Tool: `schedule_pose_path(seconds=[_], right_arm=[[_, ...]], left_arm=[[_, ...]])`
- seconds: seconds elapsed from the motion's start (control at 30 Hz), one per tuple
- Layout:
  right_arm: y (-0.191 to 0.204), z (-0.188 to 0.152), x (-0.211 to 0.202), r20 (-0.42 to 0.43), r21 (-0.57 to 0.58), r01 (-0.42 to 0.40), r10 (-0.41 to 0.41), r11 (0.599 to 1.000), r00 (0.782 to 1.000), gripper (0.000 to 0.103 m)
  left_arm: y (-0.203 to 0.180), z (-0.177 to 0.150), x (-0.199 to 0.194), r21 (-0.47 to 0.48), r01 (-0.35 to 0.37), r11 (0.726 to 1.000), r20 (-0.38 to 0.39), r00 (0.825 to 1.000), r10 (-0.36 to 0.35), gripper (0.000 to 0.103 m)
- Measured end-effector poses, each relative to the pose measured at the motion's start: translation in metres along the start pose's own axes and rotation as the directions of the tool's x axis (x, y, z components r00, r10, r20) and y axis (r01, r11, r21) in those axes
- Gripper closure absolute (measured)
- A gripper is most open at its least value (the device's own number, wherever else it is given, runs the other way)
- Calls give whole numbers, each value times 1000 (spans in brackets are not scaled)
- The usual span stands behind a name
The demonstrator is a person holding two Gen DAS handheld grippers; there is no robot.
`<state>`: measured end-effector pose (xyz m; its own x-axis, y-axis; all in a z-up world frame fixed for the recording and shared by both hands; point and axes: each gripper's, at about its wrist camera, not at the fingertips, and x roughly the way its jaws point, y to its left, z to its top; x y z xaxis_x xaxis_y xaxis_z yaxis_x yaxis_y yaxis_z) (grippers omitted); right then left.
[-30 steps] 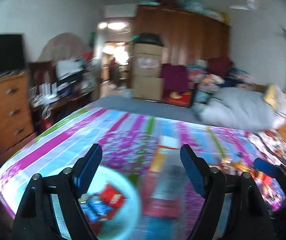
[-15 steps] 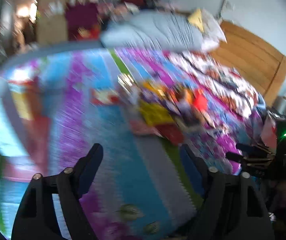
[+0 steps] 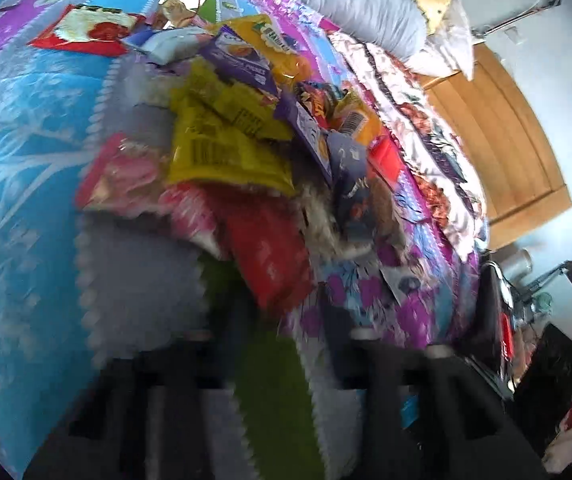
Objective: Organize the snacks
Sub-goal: 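Move both tools back toward the snack heap, then grasp the red snack bag with left tool while right tool grasps pink flamingo bag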
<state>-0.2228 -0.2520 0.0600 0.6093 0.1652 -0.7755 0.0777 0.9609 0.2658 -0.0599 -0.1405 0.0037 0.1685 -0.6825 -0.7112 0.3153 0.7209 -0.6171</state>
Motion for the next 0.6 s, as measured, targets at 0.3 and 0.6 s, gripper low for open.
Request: schedule_pose_path(seconds=[0.3,0.6], right_arm=[[-11,7,-1,19,15,-26,26,1000,999,33],[-11,7,-1,20,16,-33,33,999,999,37]], left_arm=[[-14,16,27,-60,-17,998,21,1000,19,84],[-28,18,5,25,-60,998,67,996,58,85]])
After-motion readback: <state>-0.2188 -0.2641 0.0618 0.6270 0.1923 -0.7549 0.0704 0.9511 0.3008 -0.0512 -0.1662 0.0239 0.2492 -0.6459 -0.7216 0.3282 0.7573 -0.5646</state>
